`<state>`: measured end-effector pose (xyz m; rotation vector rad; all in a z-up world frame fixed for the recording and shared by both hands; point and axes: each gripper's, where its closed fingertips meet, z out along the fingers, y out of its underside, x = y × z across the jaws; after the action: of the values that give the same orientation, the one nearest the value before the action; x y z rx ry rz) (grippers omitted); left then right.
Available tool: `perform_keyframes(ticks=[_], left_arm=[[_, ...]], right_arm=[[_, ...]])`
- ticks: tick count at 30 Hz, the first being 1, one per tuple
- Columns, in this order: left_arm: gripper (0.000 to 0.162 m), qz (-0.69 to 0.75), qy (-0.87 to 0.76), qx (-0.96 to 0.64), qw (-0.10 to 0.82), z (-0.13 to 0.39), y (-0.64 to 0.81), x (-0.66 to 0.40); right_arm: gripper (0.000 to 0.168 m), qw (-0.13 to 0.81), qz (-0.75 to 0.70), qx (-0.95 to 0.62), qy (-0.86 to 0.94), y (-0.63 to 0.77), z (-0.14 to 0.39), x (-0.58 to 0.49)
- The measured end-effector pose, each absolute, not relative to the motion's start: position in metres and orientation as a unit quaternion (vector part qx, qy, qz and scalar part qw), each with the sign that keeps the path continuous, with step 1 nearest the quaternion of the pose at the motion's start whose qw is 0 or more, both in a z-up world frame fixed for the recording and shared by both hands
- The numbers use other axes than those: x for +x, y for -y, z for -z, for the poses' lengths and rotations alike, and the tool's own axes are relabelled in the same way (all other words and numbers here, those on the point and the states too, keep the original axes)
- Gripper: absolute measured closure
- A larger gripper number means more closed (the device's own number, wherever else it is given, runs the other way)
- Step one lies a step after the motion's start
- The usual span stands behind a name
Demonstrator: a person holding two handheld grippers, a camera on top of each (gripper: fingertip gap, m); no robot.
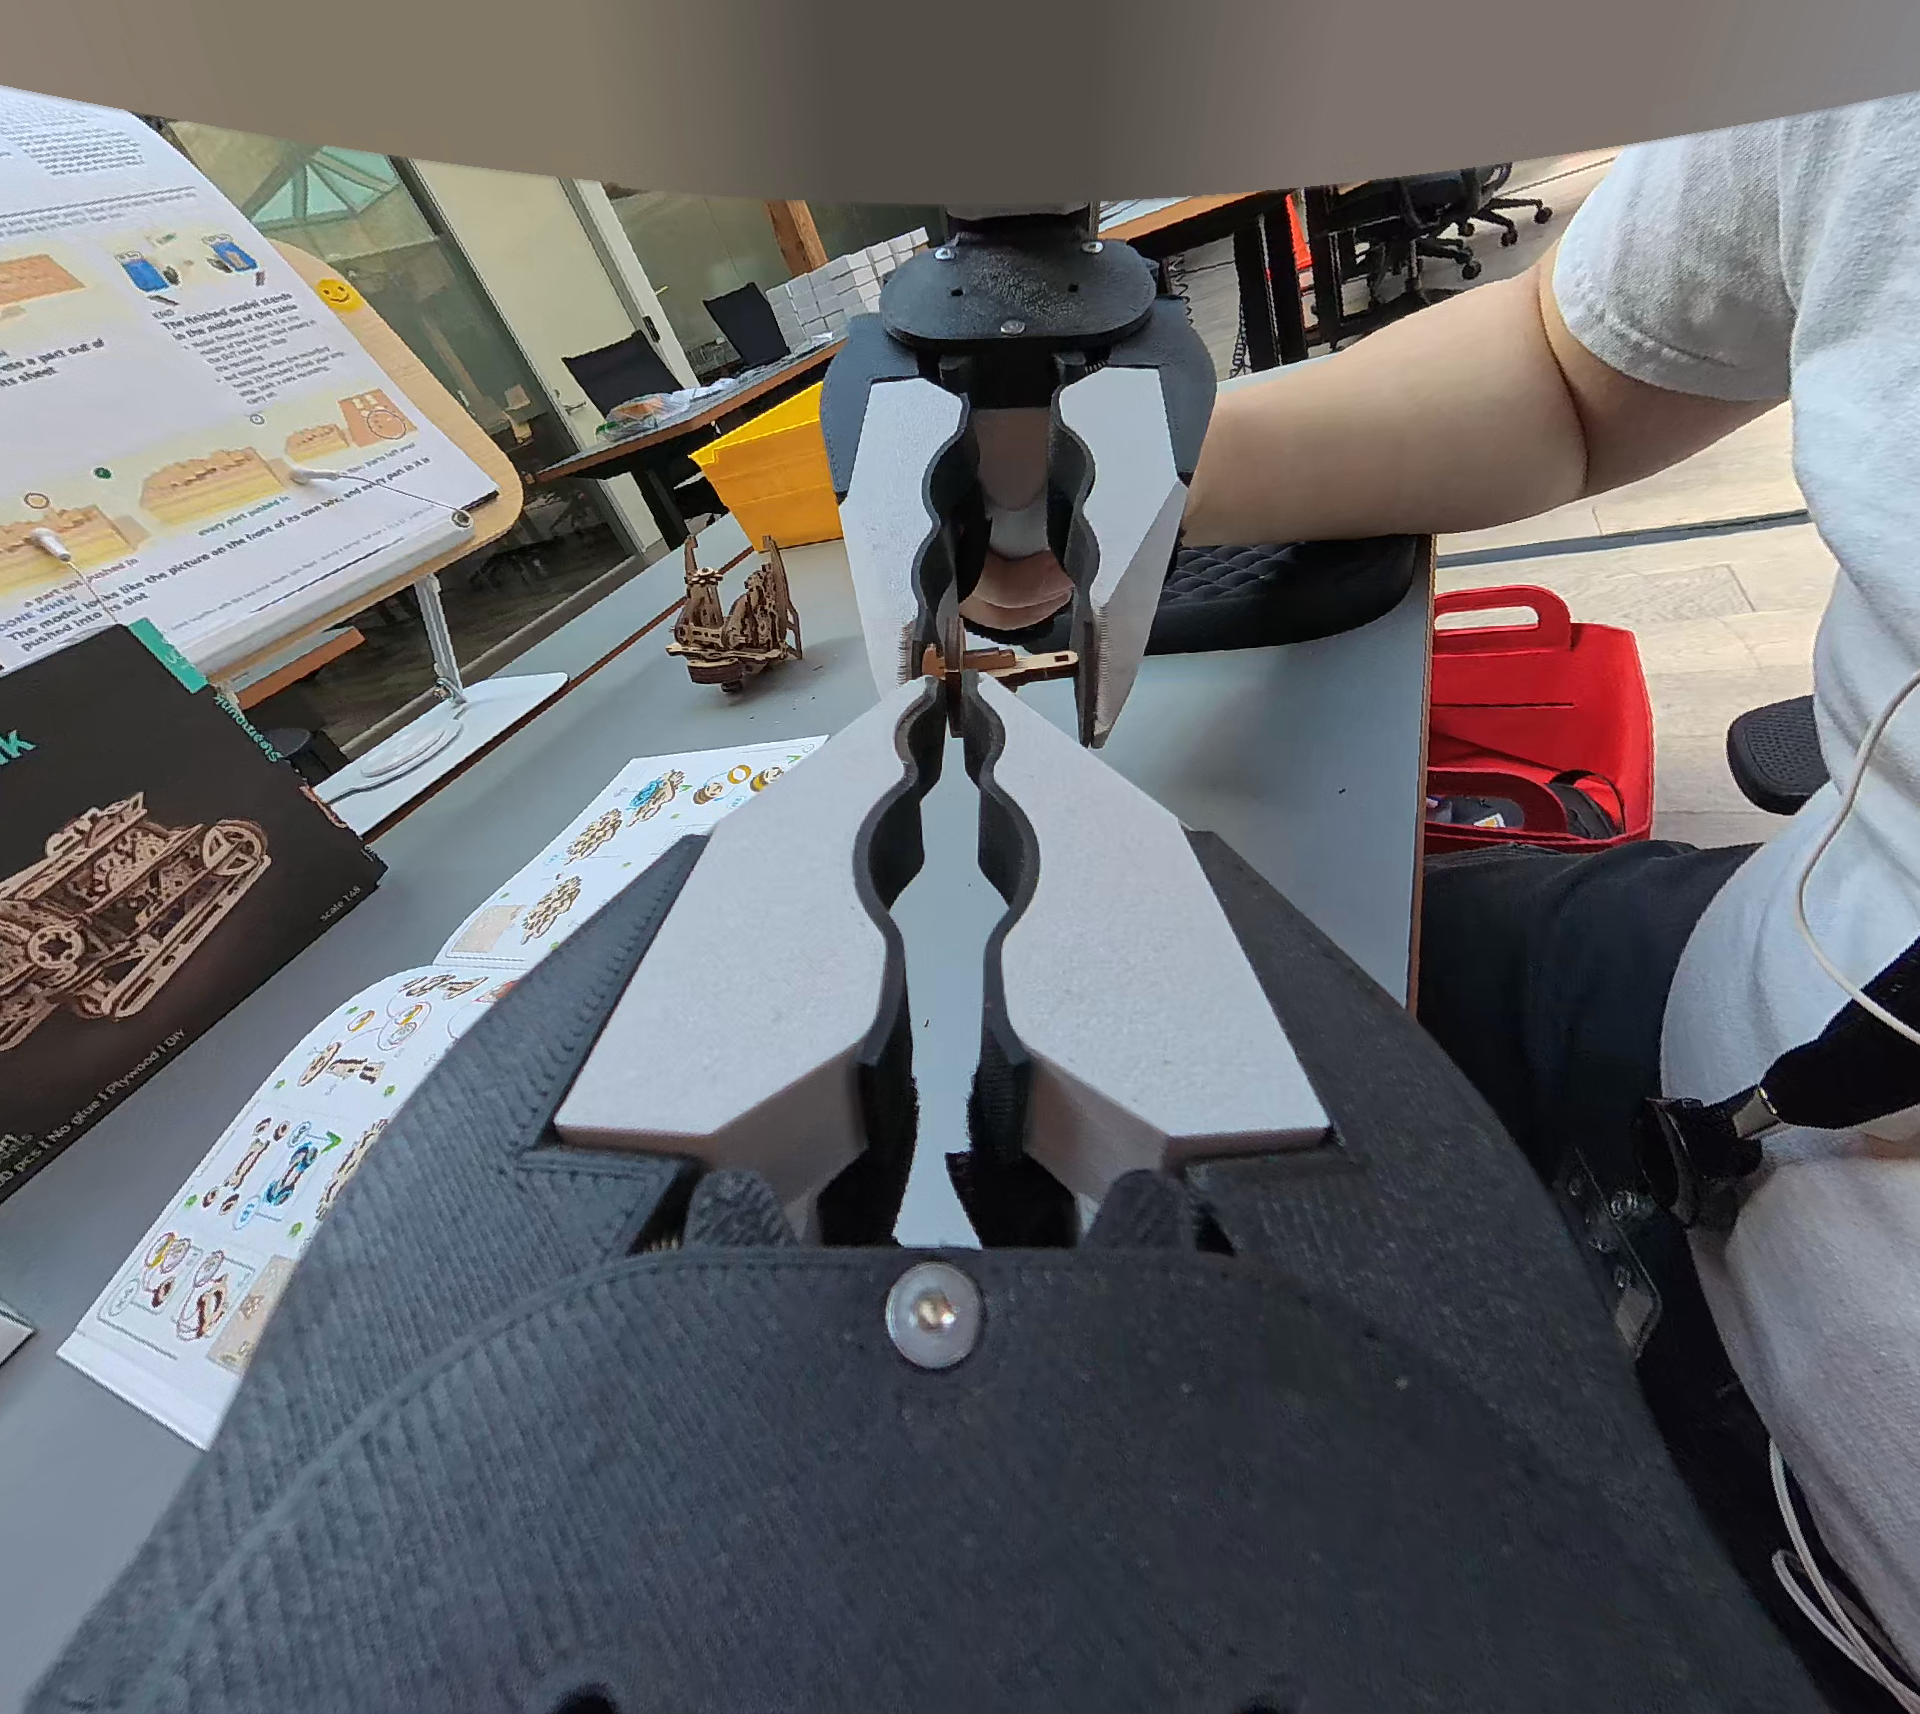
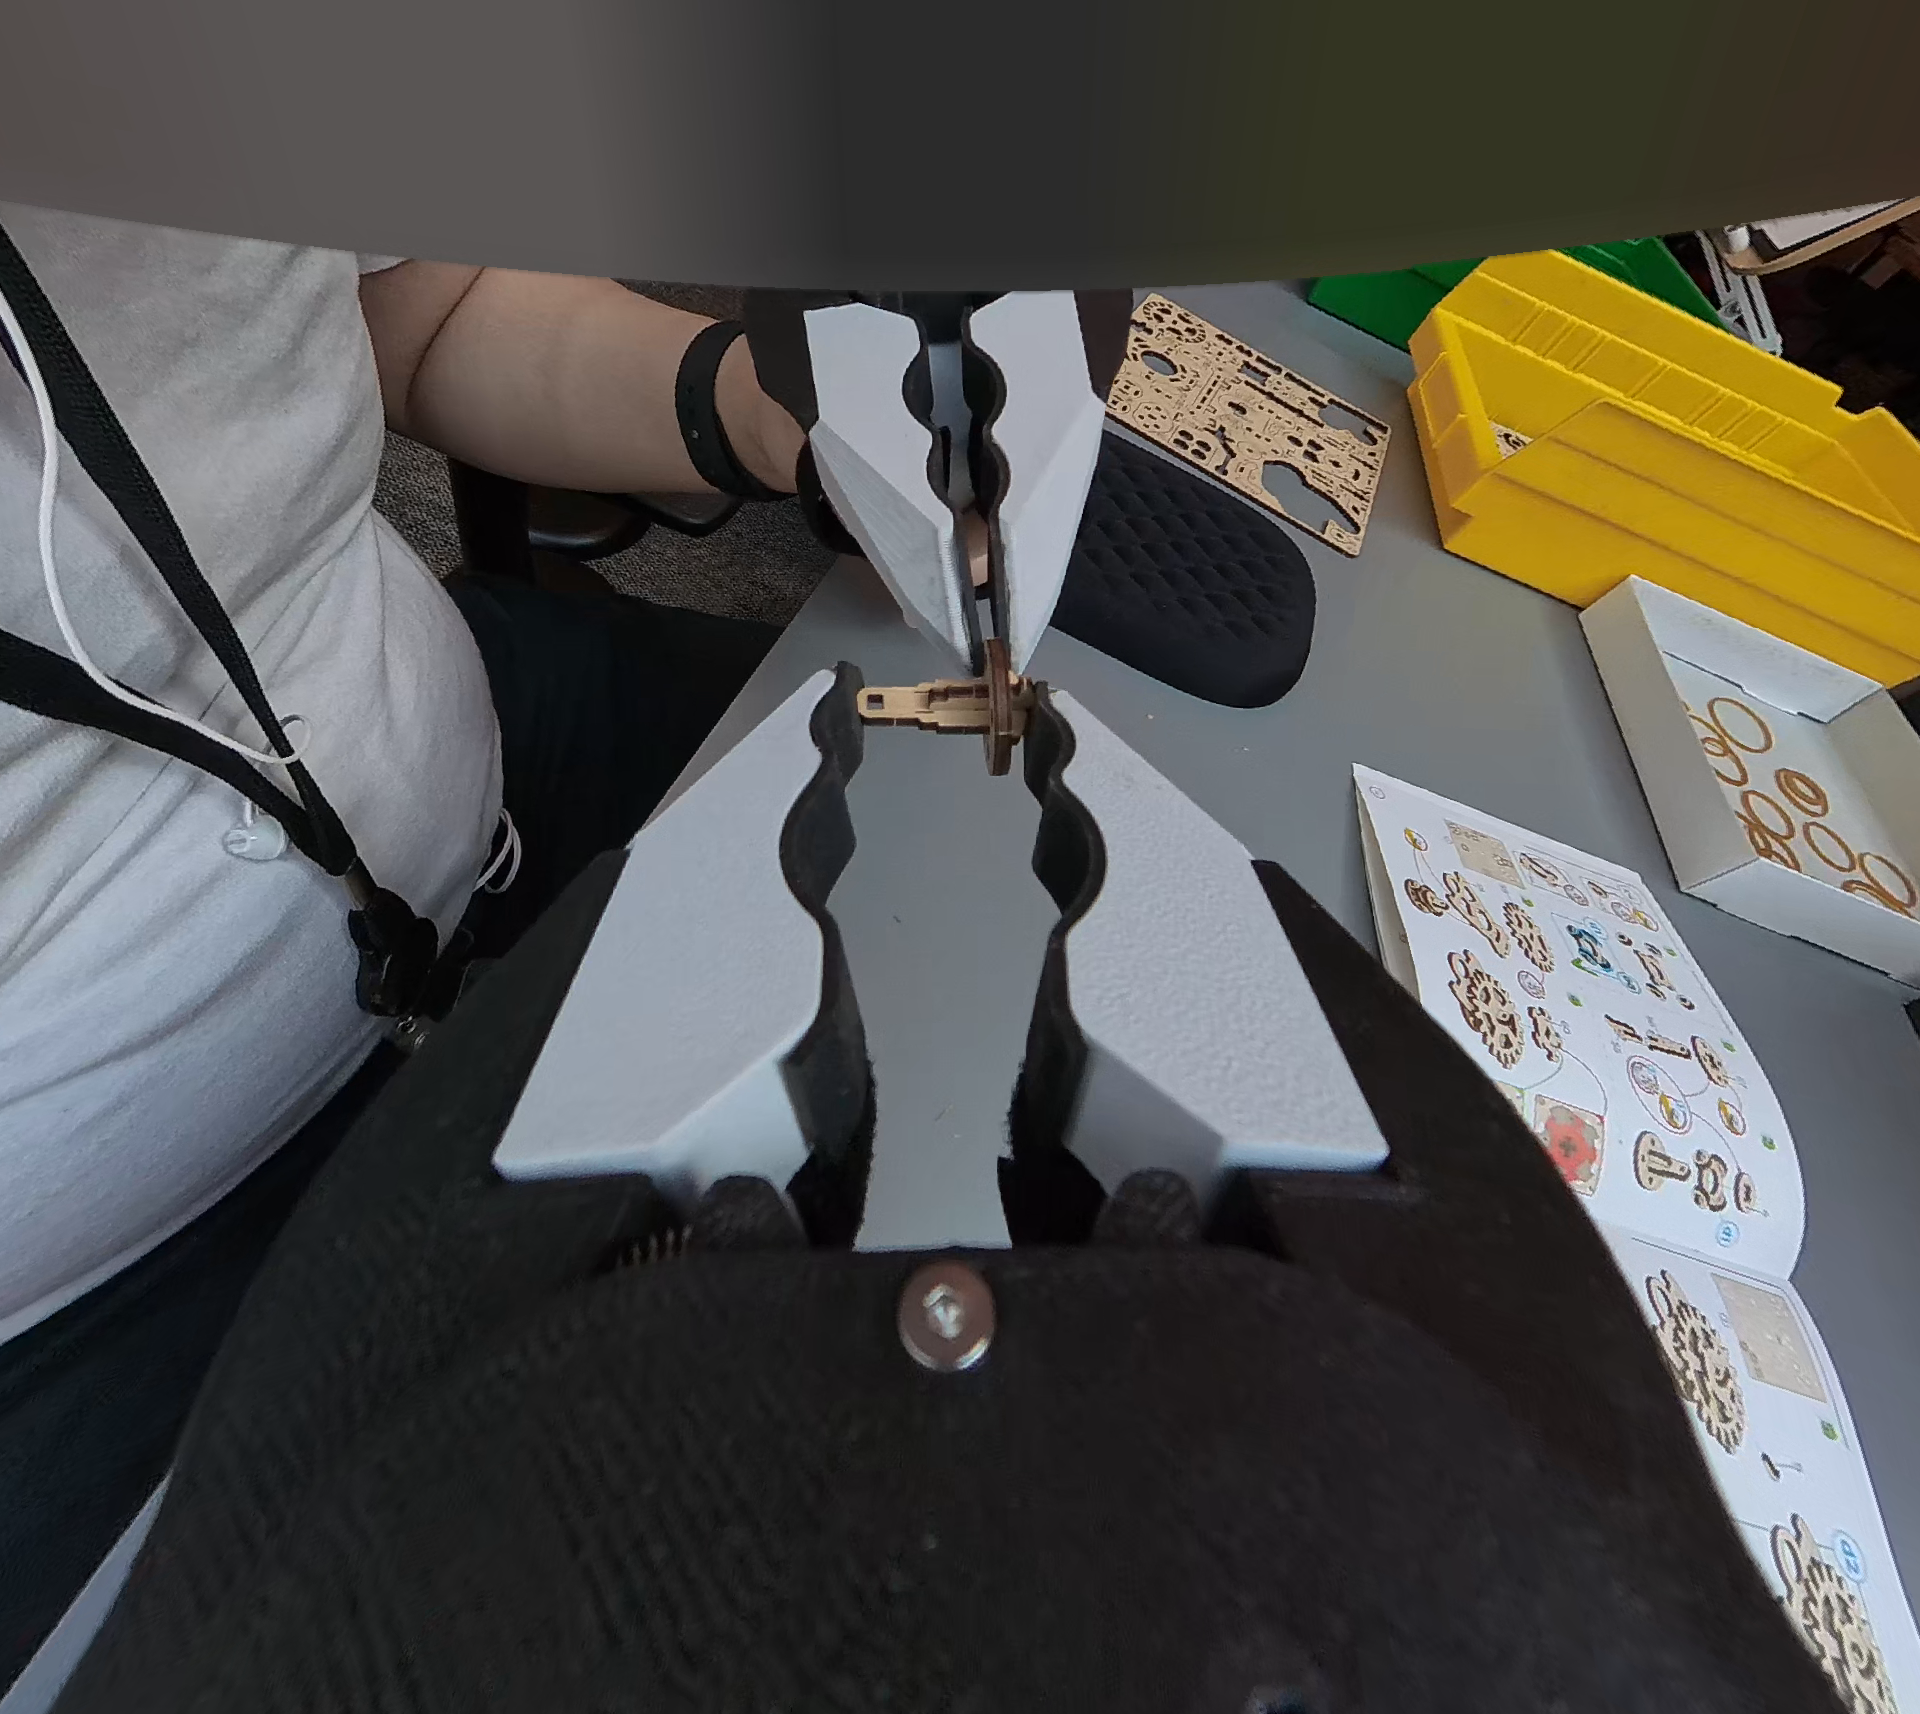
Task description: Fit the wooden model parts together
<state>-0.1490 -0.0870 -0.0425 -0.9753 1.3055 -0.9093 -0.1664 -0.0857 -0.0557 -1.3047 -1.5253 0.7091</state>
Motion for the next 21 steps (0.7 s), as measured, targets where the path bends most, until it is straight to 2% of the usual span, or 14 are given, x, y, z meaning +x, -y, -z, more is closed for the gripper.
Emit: perform_keyframes(ticks=[16, 18, 21], left_arm=[[0.162, 0.368, -0.57, -0.418, 0.605, 0.0438, 0.0854, -0.1487], [0.162, 0.364, -0.572, -0.412, 0.608, 0.042, 0.0866, -0.1484], [0.162, 0.37, -0.575, -0.413, 0.602, 0.0417, 0.0872, -0.1476]], right_arm=[[0.138, 0.472, -0.322, -0.537, 0.621, 0.085, 0.057, -0.1656], [0.133, 0.484, -0.319, -0.53, 0.619, 0.0843, 0.0547, -0.1662], [0.134, 0.496, -0.306, -0.518, 0.626, 0.0858, 0.0538, -0.1669]])
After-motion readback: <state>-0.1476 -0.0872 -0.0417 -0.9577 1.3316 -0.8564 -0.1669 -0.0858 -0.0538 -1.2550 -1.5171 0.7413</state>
